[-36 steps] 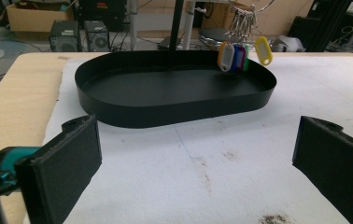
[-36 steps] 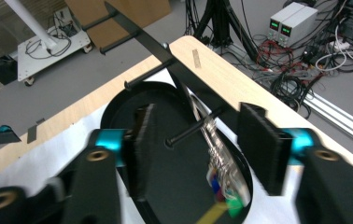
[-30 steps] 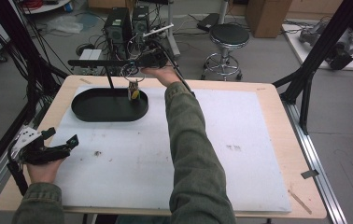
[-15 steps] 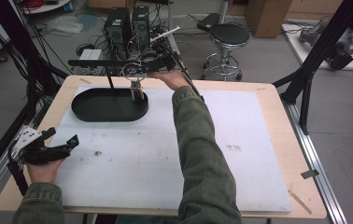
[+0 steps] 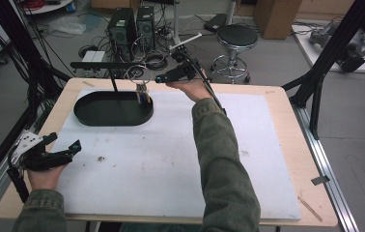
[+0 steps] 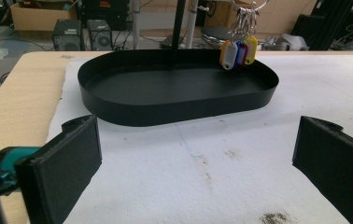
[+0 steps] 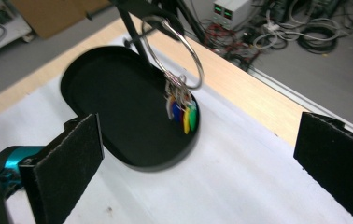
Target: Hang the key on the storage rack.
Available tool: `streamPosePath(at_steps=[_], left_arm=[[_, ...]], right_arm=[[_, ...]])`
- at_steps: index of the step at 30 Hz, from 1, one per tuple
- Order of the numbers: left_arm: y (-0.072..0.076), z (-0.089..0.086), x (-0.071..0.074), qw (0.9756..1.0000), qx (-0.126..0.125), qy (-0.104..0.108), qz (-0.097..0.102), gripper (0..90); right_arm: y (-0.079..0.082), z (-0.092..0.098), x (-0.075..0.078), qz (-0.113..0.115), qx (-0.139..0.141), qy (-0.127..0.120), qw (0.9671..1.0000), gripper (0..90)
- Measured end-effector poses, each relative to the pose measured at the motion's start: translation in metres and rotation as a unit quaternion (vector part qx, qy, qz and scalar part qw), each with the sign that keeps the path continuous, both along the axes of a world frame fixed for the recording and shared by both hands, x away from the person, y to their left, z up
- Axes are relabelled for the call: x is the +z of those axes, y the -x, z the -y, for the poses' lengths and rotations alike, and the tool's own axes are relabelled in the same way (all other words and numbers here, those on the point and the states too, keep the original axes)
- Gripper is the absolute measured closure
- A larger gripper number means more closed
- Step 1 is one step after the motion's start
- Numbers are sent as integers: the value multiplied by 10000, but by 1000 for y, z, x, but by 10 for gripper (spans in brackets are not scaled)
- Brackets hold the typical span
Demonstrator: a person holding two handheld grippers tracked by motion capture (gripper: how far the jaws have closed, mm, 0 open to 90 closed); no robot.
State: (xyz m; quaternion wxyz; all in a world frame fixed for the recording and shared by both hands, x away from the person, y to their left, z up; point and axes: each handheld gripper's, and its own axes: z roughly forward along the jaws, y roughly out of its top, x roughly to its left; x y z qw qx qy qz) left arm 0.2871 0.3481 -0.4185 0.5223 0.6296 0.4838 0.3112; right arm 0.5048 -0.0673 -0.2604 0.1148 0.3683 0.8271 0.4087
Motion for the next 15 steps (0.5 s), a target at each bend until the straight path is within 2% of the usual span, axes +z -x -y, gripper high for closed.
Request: streamPosePath(at_steps=[4, 6, 10, 15], left_arm=[[0, 0, 0, 10000, 3, 1, -13, 17], [0, 1, 0, 10000, 5, -11, -5, 17], [0, 1, 0, 10000, 0, -15, -17, 17], [0, 1, -1, 10000, -6, -21, -22, 17]], right_arm=[[7, 9, -4, 2, -21, -26, 10000, 4], [12, 13, -6, 7, -71, 59, 10000, 4], [20, 23, -6, 19, -104, -39, 9999, 5], [25, 31, -7, 74, -124, 9, 9999, 4]])
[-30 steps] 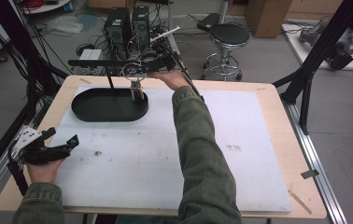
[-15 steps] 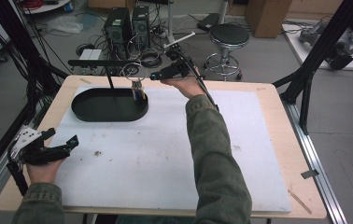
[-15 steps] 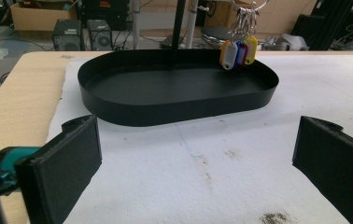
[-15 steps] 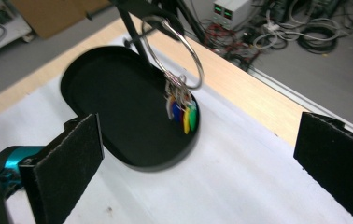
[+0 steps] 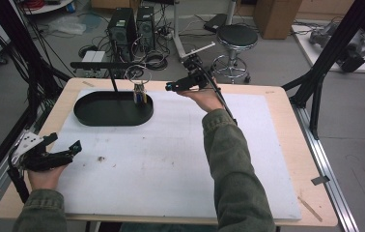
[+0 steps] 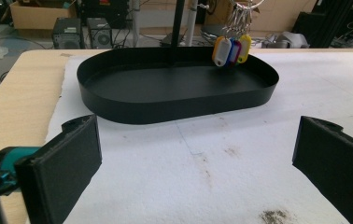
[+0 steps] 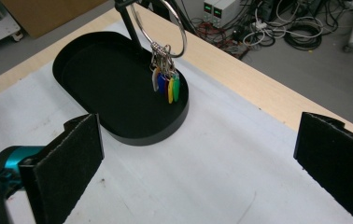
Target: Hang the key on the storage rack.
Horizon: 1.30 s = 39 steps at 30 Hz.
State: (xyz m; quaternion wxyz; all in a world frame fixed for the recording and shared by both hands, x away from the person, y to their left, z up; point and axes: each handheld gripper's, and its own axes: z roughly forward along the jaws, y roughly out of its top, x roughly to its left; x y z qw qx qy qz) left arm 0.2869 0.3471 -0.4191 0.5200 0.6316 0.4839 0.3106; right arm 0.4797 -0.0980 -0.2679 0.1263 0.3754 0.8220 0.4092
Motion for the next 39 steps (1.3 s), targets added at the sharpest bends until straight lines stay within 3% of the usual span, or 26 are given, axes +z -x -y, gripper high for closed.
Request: streamPosePath(at_steps=[6, 27, 30, 39], left_arm=[[0, 0, 0, 10000, 2, 10, 7, 17], [0, 1, 0, 10000, -17, -38, -33, 17], [0, 1, 0, 10000, -20, -45, -29, 17], [1, 0, 0, 10000, -14, -68, -56, 17]], right_arm=[[8, 8, -4, -46, -7, 218, 9998, 5], [39, 56, -29, -18, -218, 173, 9996, 5], [45, 70, -33, -13, -341, 17, 9994, 5], [61, 102, -46, 28, -586, -137, 9982, 5]])
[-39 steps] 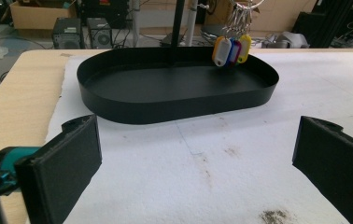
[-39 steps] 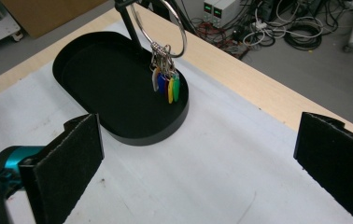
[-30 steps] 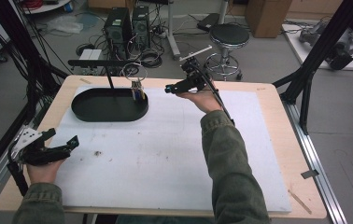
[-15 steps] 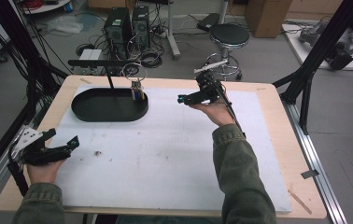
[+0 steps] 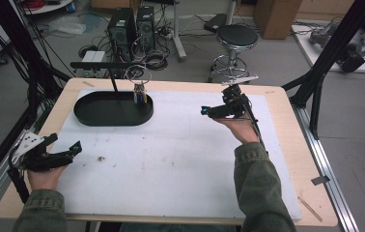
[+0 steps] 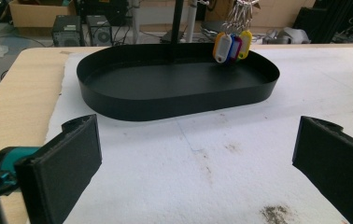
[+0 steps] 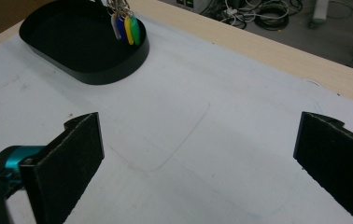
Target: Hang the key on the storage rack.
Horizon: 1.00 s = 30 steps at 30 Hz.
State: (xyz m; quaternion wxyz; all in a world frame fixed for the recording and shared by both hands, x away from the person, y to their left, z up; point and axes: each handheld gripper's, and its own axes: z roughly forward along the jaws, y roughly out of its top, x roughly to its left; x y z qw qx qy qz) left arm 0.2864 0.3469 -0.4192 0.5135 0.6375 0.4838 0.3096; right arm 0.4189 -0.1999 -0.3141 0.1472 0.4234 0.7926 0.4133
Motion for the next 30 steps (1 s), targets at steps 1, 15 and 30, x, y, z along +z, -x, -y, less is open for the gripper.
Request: streamPosePath(at_steps=[1, 15, 30], left_arm=[[0, 0, 0, 10000, -10, 1, -7, 17], [0, 2, -1, 10000, -42, -51, -64, 17], [0, 3, -2, 9999, -69, -95, -107, 17]], right_arm=[[0, 0, 0, 0, 0, 0, 10000, 5], [23, 46, -24, 1, -339, -93, 9994, 5], [55, 80, -52, -14, -738, -219, 9970, 5]])
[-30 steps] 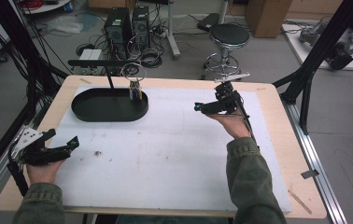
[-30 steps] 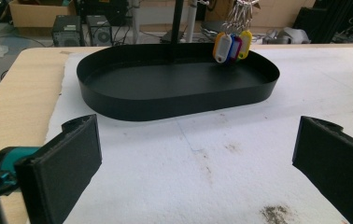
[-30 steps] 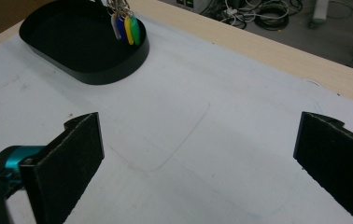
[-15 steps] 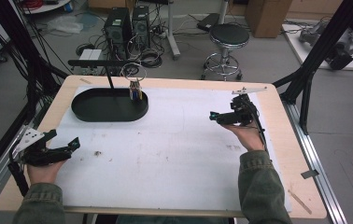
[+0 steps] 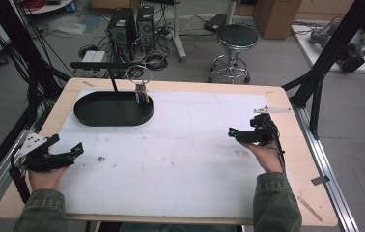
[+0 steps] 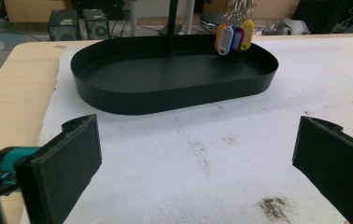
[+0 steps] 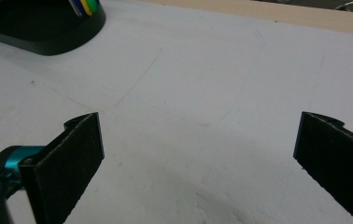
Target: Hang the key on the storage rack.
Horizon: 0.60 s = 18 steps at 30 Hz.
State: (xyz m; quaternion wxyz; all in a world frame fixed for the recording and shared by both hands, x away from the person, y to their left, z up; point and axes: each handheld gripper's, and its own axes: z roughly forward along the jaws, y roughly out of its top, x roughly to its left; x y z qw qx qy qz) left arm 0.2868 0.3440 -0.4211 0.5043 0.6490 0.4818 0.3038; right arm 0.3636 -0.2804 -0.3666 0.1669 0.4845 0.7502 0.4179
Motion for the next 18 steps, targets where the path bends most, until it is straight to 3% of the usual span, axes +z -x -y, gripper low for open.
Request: streamPosePath(at_steps=[3, 4, 8, 18], left_arm=[[0, 0, 0, 10000, -1, -16, 10, 17], [0, 0, 0, 10000, -6, -10, 12, 17], [1, 1, 0, 10000, -39, -21, -8, 17], [1, 1, 0, 10000, -46, -17, -10, 17]], right_arm=[[5, 2, -3, -20, -44, 87, 10000, 5], [9, 1, -3, 3, -81, 241, 9997, 5], [19, 3, -5, 124, -102, 125, 9998, 6], [38, 10, -24, 191, -361, 207, 9990, 5]])
